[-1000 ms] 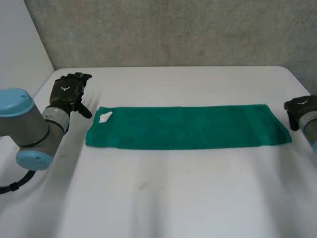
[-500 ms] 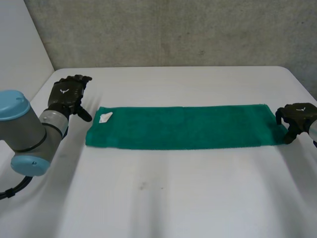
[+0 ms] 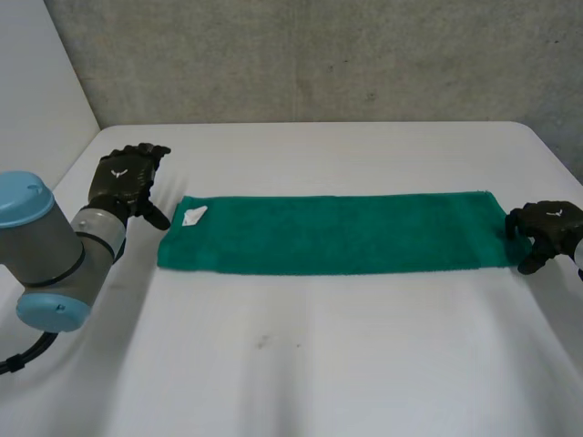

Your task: Fold the towel.

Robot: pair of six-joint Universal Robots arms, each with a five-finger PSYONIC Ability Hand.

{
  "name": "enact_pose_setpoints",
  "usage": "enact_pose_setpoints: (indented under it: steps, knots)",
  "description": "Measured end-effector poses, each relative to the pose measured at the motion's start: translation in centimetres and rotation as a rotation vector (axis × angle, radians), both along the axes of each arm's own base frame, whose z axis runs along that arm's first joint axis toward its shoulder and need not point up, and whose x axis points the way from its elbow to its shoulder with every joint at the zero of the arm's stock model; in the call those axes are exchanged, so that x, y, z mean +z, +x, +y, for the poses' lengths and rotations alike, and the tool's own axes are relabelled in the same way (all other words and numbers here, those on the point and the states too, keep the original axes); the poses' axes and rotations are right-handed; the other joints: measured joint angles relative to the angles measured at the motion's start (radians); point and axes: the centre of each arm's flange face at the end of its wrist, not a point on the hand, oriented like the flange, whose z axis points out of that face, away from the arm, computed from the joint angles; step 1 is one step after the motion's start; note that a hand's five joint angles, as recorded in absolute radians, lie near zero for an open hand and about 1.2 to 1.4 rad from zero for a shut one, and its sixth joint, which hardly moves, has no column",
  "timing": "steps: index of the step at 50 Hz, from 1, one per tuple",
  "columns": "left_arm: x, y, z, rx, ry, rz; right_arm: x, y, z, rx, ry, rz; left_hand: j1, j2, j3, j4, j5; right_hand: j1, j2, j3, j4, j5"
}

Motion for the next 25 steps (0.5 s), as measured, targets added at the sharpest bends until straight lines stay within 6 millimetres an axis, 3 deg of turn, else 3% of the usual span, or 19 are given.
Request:
enact_pose_setpoints:
  steps: [6,8,9,10,19,25]
  knots:
    - [-0.2,0.0,0.0,0.000,0.003,-0.001,-0.8,0.0,-0.4,0.000,-0.002,0.001,0.000,0.000,0.000,0.000,0.000,0.084,0.099,0.107,0.108,0.089]
    - [-0.2,0.0,0.0,0.000,0.003,-0.001,-0.9,-0.1,-0.5,0.000,-0.006,0.002,0.000,0.000,0.000,0.000,0.000,0.181,0.221,0.236,0.221,0.192]
    - [-0.3,0.0,-0.1,0.000,0.004,-0.001,-0.9,-0.1,-0.7,-0.003,-0.015,0.004,0.000,0.000,0.000,0.000,0.000,0.387,0.484,0.487,0.493,0.460]
    - [-0.3,0.0,-0.1,0.000,0.003,-0.001,-0.9,-0.2,-0.9,-0.010,-0.024,0.008,0.000,0.000,0.000,0.000,0.000,0.417,0.517,0.529,0.537,0.503]
    - [-0.3,0.0,-0.1,0.000,0.003,-0.001,-0.8,-1.2,-1.8,-0.083,-0.062,0.048,0.000,0.000,0.000,0.000,0.000,0.425,0.522,0.540,0.554,0.519]
    - [-0.3,0.0,-0.1,0.001,0.002,0.000,-0.3,-3.5,-3.2,-0.214,-0.089,0.118,0.000,0.000,0.000,0.000,0.000,0.425,0.522,0.540,0.554,0.521]
